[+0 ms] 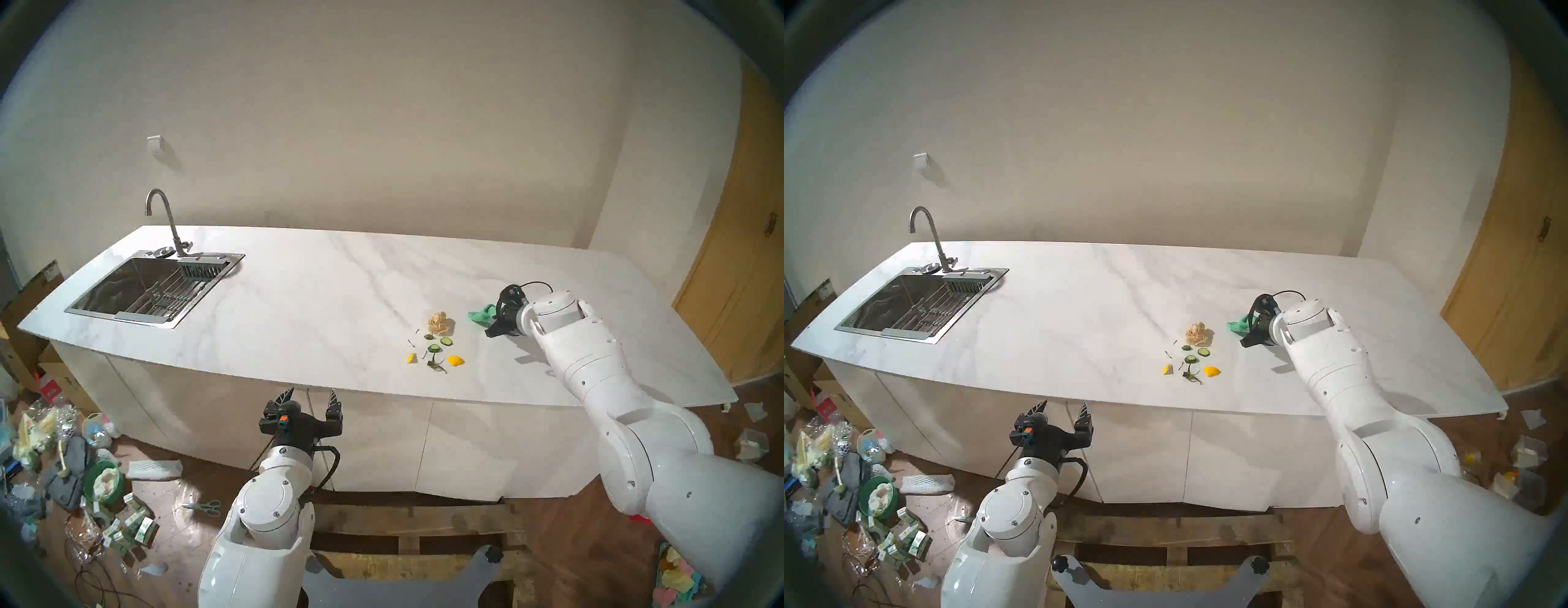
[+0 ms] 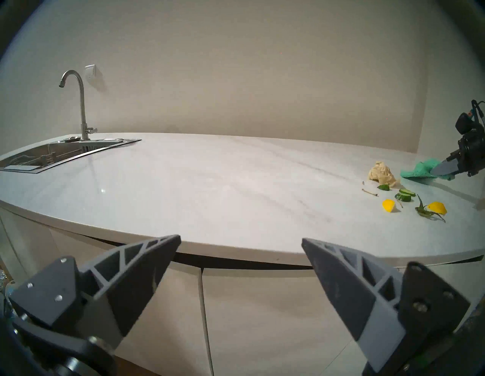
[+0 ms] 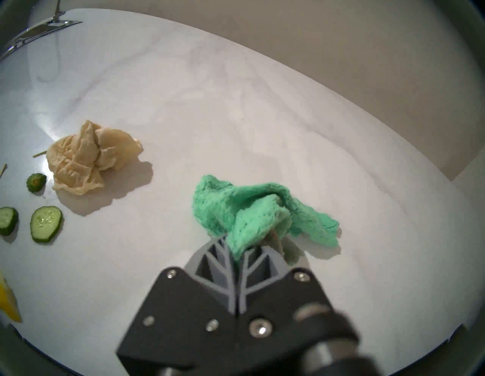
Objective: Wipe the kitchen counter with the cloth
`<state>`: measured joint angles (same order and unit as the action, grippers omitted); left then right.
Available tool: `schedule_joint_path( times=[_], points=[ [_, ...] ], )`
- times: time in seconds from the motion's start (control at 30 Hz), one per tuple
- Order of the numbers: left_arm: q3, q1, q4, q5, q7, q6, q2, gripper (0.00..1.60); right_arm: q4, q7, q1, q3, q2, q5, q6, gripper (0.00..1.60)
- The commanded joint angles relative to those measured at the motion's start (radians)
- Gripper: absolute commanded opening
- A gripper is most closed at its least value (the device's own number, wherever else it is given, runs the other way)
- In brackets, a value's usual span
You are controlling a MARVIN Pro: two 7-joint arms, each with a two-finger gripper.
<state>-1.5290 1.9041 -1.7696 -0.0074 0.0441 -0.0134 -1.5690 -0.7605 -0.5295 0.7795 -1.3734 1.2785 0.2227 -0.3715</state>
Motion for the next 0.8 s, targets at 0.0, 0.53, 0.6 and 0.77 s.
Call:
schedule_joint_path(
  times=[0.0, 0.53, 0.6, 0.77],
  points=[
    [0.002, -0.002, -0.030, -0.003, -0.007, -0.006, 0.003, 1.60, -0.107, -0.033, 0.057, 0.005, -0.042, 0.000, 0.060, 0.00],
    [0.002, -0.001, -0.032, -0.004, -0.007, -0.006, 0.004, 1.60, -0.308, -0.019, 0.164, 0.128, -0.113, 0.142, 0.108, 0.00],
    [0.002, -0.001, -0.033, -0.004, -0.008, -0.005, 0.004, 1.60, -0.305, -0.001, 0.161, 0.144, -0.107, 0.165, 0.110, 0.00],
    [0.002, -0.001, -0.033, -0.005, -0.008, -0.005, 0.004, 1.60, -0.293, 0.018, 0.146, 0.205, -0.098, 0.228, 0.131, 0.00]
  ],
)
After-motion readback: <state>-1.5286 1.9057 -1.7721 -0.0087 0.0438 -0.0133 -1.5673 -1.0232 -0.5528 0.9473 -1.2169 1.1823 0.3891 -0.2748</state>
